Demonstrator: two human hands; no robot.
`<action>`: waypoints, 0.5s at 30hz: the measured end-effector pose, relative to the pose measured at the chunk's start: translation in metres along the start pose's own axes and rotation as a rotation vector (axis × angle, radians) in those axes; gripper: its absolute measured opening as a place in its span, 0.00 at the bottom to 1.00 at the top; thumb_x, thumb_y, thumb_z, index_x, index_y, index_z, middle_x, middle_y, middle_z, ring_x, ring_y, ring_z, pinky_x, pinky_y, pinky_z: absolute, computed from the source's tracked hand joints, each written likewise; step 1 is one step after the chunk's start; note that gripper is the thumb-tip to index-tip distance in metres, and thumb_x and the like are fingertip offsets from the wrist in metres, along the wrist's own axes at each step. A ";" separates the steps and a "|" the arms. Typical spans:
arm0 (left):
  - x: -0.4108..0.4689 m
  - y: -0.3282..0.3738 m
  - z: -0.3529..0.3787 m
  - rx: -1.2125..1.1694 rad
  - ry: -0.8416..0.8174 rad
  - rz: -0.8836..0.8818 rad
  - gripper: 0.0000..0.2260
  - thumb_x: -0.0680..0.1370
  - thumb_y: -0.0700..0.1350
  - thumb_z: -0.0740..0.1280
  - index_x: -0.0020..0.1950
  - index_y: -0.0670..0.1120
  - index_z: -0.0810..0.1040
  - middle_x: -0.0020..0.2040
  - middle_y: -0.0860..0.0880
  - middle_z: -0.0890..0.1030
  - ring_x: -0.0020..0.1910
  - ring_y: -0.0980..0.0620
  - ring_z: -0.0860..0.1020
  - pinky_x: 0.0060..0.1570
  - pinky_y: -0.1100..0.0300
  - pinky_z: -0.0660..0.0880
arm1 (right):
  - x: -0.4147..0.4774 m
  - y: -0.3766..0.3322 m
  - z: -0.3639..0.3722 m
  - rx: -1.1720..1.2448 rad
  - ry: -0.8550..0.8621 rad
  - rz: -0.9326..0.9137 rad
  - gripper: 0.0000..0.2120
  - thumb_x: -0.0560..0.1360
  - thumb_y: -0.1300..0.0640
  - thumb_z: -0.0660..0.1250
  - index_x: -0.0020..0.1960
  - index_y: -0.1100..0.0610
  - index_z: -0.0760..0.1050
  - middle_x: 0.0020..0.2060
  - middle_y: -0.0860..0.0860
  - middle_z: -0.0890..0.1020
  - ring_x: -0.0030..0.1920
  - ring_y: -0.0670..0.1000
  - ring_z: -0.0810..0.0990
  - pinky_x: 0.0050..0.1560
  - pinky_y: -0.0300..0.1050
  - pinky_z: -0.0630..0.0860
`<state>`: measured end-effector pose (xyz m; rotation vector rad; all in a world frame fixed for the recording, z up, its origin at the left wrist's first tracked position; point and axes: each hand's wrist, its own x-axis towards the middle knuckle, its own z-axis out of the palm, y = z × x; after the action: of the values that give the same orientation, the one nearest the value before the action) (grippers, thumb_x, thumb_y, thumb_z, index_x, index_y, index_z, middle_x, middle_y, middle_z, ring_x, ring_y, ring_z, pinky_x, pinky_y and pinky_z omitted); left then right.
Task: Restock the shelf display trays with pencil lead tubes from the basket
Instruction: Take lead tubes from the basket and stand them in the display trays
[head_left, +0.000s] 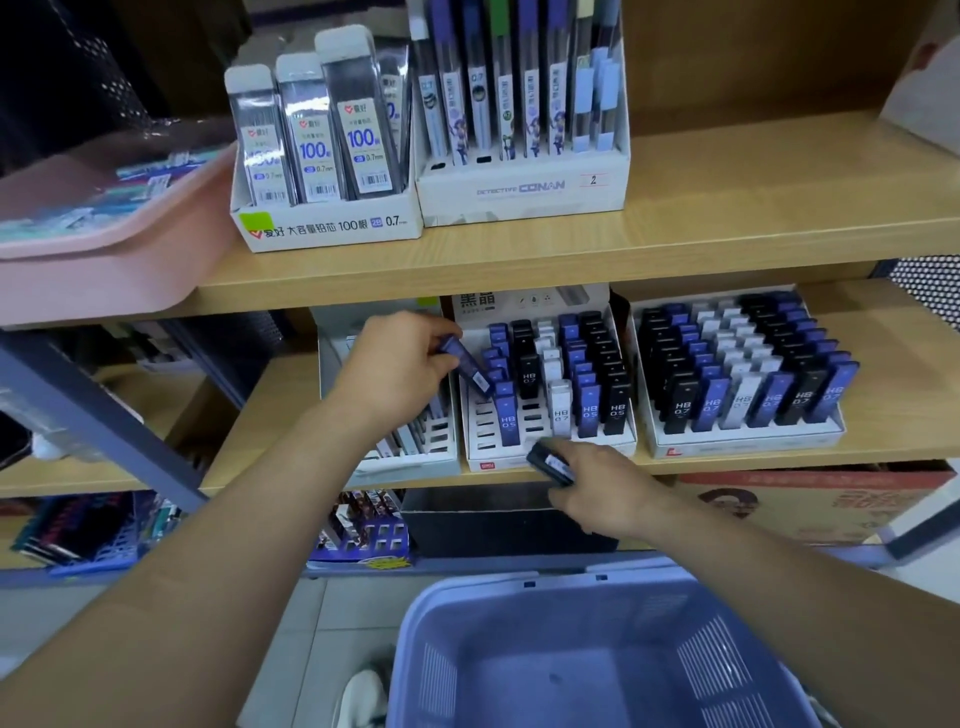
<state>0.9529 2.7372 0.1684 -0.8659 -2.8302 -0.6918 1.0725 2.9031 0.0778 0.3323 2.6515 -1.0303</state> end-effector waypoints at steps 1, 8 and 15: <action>0.001 -0.001 0.001 0.029 -0.003 0.025 0.10 0.78 0.42 0.67 0.59 0.47 0.81 0.52 0.47 0.83 0.52 0.47 0.79 0.52 0.59 0.74 | 0.000 0.002 0.002 -0.135 0.008 -0.025 0.26 0.78 0.58 0.64 0.74 0.47 0.63 0.53 0.53 0.79 0.45 0.53 0.77 0.43 0.42 0.74; 0.018 -0.016 -0.004 0.103 -0.042 0.051 0.12 0.78 0.39 0.64 0.60 0.46 0.80 0.56 0.46 0.81 0.54 0.44 0.77 0.51 0.59 0.71 | -0.001 0.018 -0.004 -0.352 0.119 -0.022 0.21 0.77 0.56 0.64 0.68 0.43 0.69 0.50 0.50 0.81 0.49 0.54 0.79 0.46 0.48 0.78; 0.025 -0.020 0.009 0.218 -0.016 0.101 0.06 0.78 0.44 0.64 0.51 0.44 0.80 0.46 0.46 0.80 0.47 0.44 0.77 0.41 0.59 0.67 | -0.002 0.027 -0.010 -0.361 0.167 0.009 0.03 0.76 0.53 0.66 0.49 0.45 0.76 0.41 0.46 0.81 0.42 0.50 0.80 0.40 0.45 0.77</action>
<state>0.9211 2.7392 0.1583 -0.9702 -2.7844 -0.3575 1.0812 2.9292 0.0682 0.3628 2.9092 -0.5223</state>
